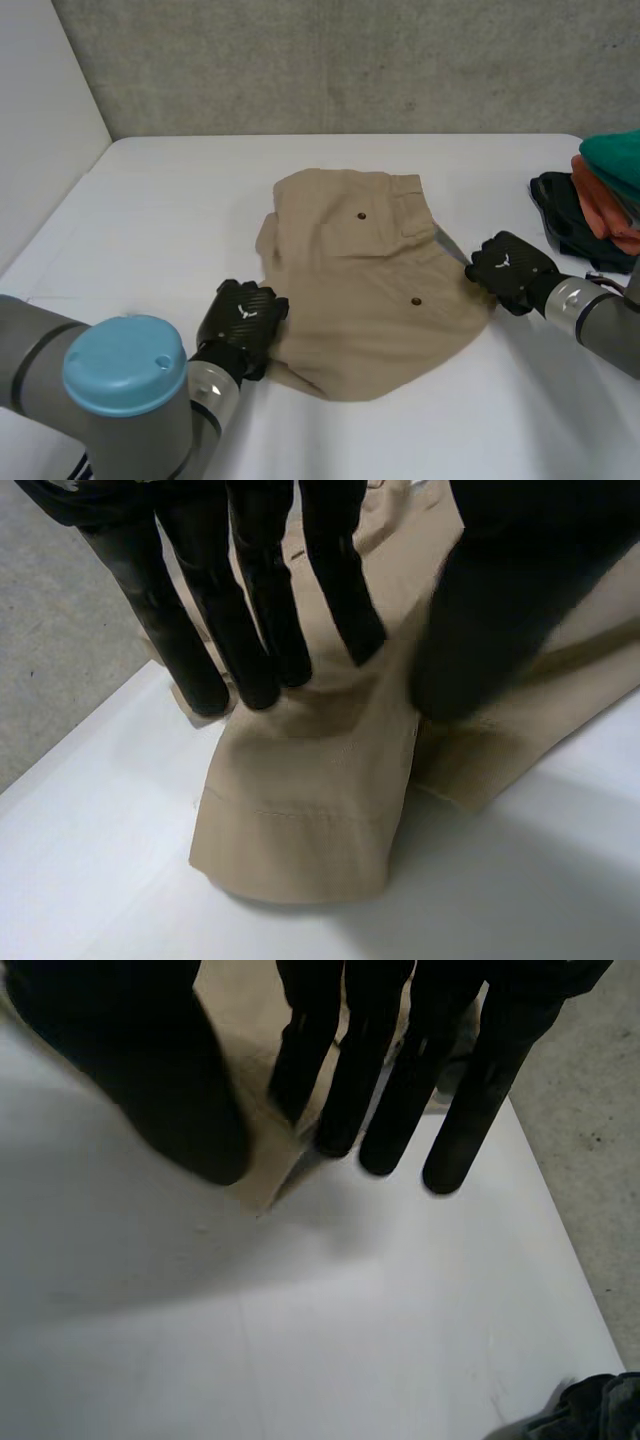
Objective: Fold the laundry.
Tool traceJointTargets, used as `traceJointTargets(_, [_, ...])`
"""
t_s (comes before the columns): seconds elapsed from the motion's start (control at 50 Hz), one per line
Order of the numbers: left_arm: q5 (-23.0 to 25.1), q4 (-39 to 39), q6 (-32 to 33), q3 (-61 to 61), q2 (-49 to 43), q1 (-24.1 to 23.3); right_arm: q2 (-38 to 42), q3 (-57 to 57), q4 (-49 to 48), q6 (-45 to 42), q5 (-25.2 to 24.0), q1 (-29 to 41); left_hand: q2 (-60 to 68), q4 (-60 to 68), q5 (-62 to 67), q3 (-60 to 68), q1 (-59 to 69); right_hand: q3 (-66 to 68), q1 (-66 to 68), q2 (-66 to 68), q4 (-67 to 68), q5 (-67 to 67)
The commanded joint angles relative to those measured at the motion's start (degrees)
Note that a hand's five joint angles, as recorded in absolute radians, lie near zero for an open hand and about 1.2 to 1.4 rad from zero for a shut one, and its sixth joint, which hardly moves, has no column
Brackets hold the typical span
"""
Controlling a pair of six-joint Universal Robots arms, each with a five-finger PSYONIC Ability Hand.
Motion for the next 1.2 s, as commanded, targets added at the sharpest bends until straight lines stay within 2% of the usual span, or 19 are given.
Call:
traceJointTargets(0.02, [-0.03, 0.25, 0.07, 1.81, -3.16, -0.19, -0.22, -0.42, -0.14, 0.96, 0.60, 0.90, 23.27, 23.80, 24.14, 24.06, 23.11, 16.82, 19.71, 16.27, 17.27, 17.67])
traceJointTargets(0.12, [-0.11, -0.01, 0.07, 2.87, -1.58, -0.28, -2.49, 0.11, 1.52, 3.24, 1.39, 0.81, 23.27, 23.80, 24.14, 24.06, 23.11, 16.82, 19.71, 16.27, 17.27, 17.67])
traceJointTargets(0.2, [-0.29, -2.12, -0.37, 4.71, 9.74, 0.07, -9.70, -1.03, 6.62, 8.60, 1.30, 0.28, 23.27, 23.80, 24.14, 24.06, 23.11, 16.82, 19.71, 16.27, 17.27, 17.67])
traceJointTargets(0.3, [-0.20, -7.90, -0.80, 10.84, 21.68, -0.45, -21.90, -9.00, 14.43, 18.52, 2.00, -0.07, 23.27, 23.80, 24.14, 24.06, 23.11, 16.82, 19.71, 16.27, 17.27, 17.67])
traceJointTargets(0.38, [-0.20, -13.70, -1.24, 18.57, 26.71, -0.89, -29.04, -17.27, 20.59, 22.84, 2.27, -1.12, 23.27, 23.80, 24.14, 24.06, 23.11, 16.82, 19.71, 16.27, 17.27, 17.67])
traceJointTargets(0.52, [-0.20, -20.84, -4.14, 31.86, 27.86, -1.25, -34.59, -28.35, 23.33, 30.65, 3.05, -1.12, 23.27, 23.80, 24.14, 24.06, 23.11, 16.82, 19.71, 16.27, 17.27, 17.67])
traceJointTargets(0.62, [-0.29, -21.99, -4.76, 38.89, 23.05, -0.28, -31.08, -32.93, 23.15, 34.36, 4.20, 0.80, 23.27, 23.80, 24.14, 24.06, 23.11, 16.82, 19.71, 16.27, 17.27, 17.67])
traceJointTargets(0.68, [-0.20, -21.90, -4.67, 40.83, 19.35, 1.12, -25.39, -36.17, 23.07, 34.27, 7.70, 6.49, 23.27, 23.80, 24.14, 24.06, 23.11, 16.82, 19.71, 16.27, 17.27, 17.67])
traceJointTargets(0.8, [0.06, -21.81, -4.41, 45.23, 4.16, 9.11, -13.86, -38.74, 20.79, 33.57, 12.98, 11.18, 23.27, 23.80, 24.14, 24.06, 23.11, 16.82, 19.71, 16.27, 17.27, 17.67])
traceJointTargets(0.86, [-0.03, -21.02, -4.41, 49.00, -5.07, 12.02, -7.45, -39.00, 15.70, 33.57, 15.09, 11.71, 23.27, 23.80, 24.14, 24.06, 23.11, 16.82, 19.71, 16.27, 17.27, 17.67])
traceJointTargets(0.98, [-0.11, -18.56, -4.32, 61.38, -21.60, 13.43, 2.40, -38.82, 3.13, 34.98, 20.19, 15.92, 23.27, 23.80, 24.14, 24.06, 23.11, 16.82, 19.71, 16.27, 17.27, 17.67])
traceJointTargets(1.0, [-0.03, -17.60, -4.23, 65.67, -25.79, 13.61, 5.37, -39.26, -0.54, 34.89, 22.11, 17.06, 9.47, 10.00, 10.34, 10.26, 9.31, -5.60, -2.72, -6.15, -5.16, -4.75])
traceJointTargets(1.02, [-0.11, -17.24, -4.23, 67.80, -27.75, 13.78, 7.14, -39.53, -2.32, 34.80, 23.17, 17.68, -13.65, -13.12, -12.78, -12.86, -13.81, -33.30, -30.42, -33.85, -32.86, -32.45])
traceJointTargets(1.04, [-0.37, -16.89, -4.23, 70.00, -29.42, 14.05, 8.81, -39.70, -3.99, 34.71, 23.88, 18.21, -37.86, -37.33, -36.99, -37.07, -38.02, -53.18, -50.29, -53.73, -52.73, -52.33])
traceJointTargets(1.06, [-0.81, -16.89, -4.32, 72.19, -30.92, 14.31, 11.61, -40.57, -6.27, 34.19, 25.02, 18.82, -46.73, -46.20, -45.86, -45.94, -46.89, -53.18, -50.29, -53.73, -52.73, -52.33])
traceJointTargets(1.12, [-1.25, -17.06, -4.41, 77.39, -34.01, 14.84, 13.84, -41.72, -7.34, 33.66, 27.31, 19.00, -46.73, -46.20, -45.86, -45.94, -46.89, -53.18, -50.29, -53.73, -52.73, -52.33])
traceJointTargets(1.2, [-3.71, -18.47, -4.67, 75.48, -31.73, 15.02, 10.51, -40.06, -5.15, 33.22, 29.86, 19.09, -46.73, -46.20, -45.86, -45.94, -46.89, -53.18, -50.29, -53.73, -52.73, -52.33])
